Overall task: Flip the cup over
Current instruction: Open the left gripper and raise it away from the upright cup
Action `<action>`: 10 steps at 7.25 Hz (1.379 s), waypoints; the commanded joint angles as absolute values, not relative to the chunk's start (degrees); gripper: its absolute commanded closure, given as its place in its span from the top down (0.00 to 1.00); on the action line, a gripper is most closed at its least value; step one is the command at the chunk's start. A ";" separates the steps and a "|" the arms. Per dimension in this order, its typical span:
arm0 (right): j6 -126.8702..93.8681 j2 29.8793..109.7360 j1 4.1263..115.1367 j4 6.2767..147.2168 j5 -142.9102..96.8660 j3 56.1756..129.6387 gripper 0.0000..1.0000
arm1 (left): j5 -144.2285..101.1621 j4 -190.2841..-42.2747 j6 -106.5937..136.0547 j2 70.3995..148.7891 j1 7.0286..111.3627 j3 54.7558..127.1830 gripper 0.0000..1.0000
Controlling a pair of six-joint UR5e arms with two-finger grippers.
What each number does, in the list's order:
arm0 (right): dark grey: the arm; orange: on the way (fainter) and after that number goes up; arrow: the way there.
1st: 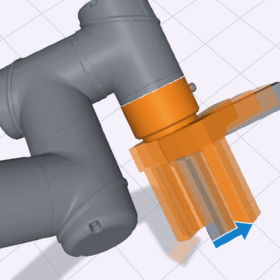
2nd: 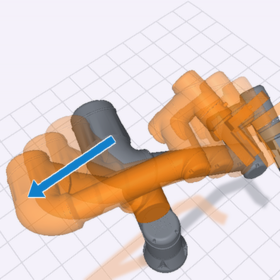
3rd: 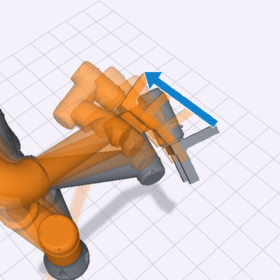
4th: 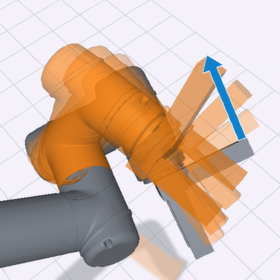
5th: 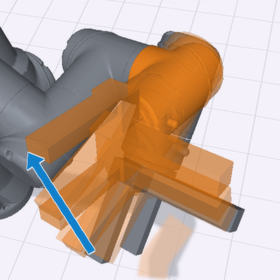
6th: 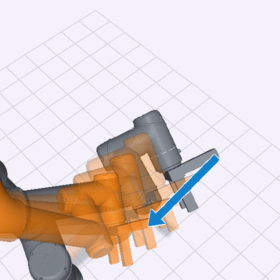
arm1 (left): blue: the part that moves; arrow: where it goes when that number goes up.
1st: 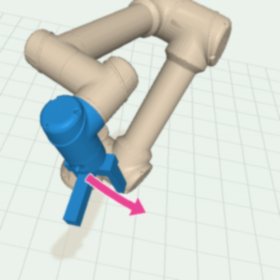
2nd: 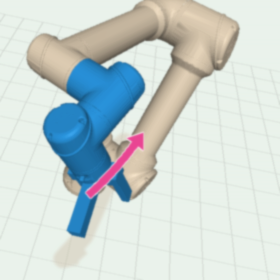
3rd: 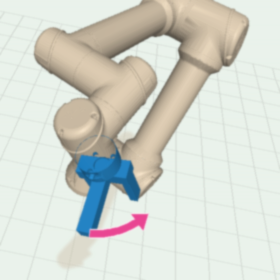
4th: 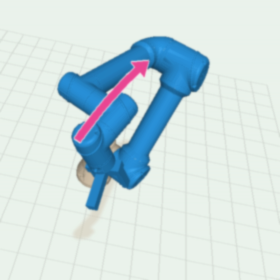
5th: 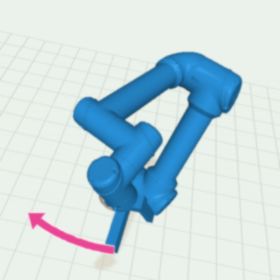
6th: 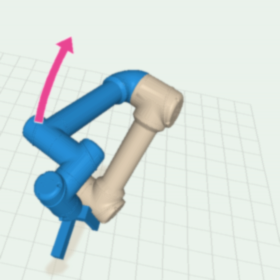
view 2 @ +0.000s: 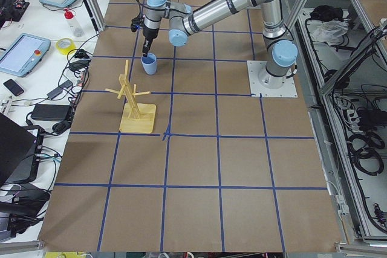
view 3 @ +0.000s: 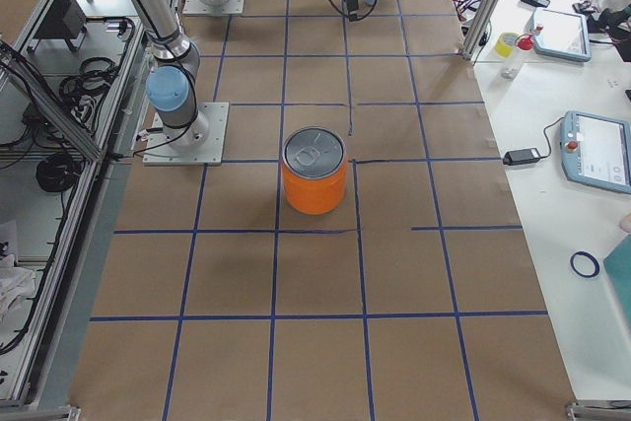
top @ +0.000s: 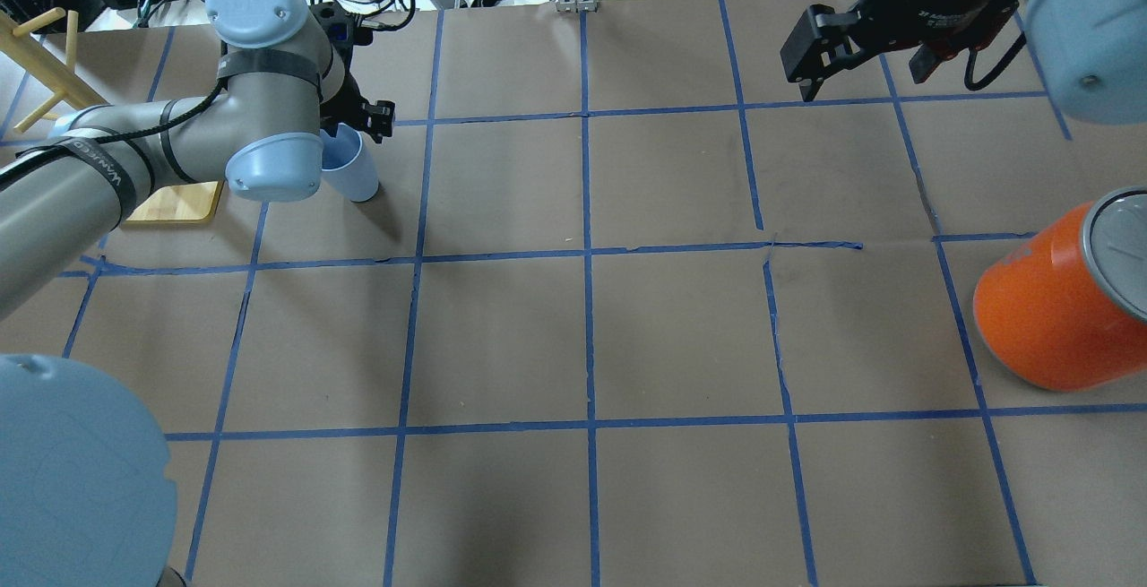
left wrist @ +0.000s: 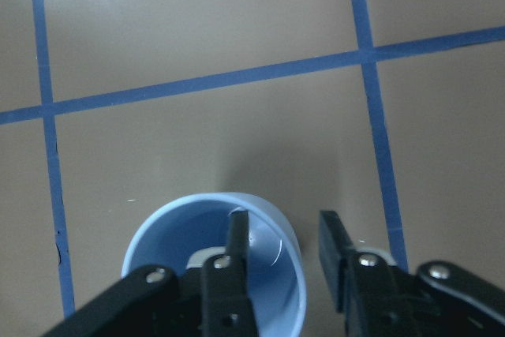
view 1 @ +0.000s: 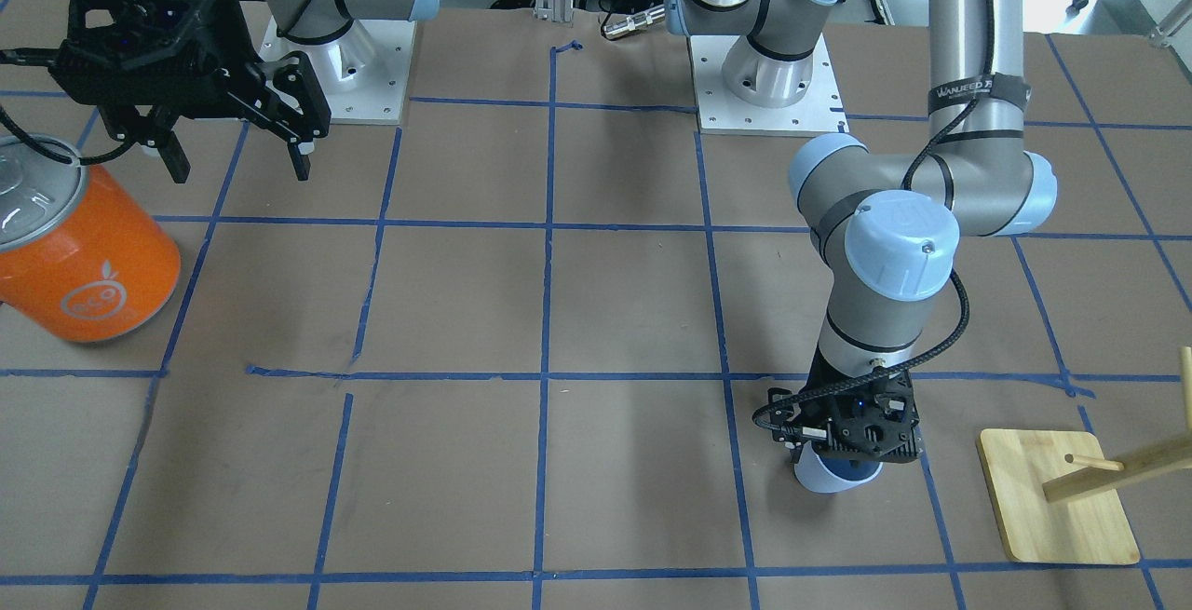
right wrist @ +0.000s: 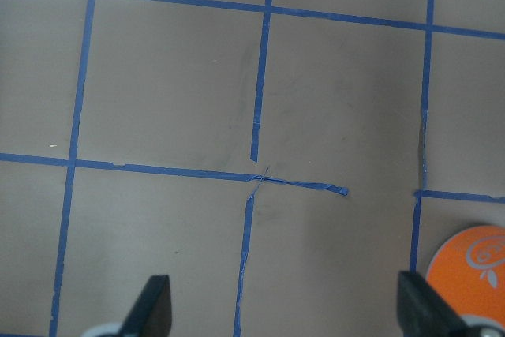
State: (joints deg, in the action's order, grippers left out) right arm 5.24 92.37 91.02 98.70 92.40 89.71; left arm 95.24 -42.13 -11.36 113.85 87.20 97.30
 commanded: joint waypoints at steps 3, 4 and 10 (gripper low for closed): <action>5.27 92.37 90.97 98.70 92.37 89.74 1.00 | 97.37 -72.31 -6.60 102.33 87.28 87.76 1.00; 5.36 92.46 91.05 98.61 92.37 89.74 1.00 | 96.69 -77.82 -5.90 99.61 87.36 86.06 1.00; 5.36 92.46 90.97 98.70 92.37 89.74 1.00 | 92.73 -87.89 3.08 92.64 87.80 87.97 1.00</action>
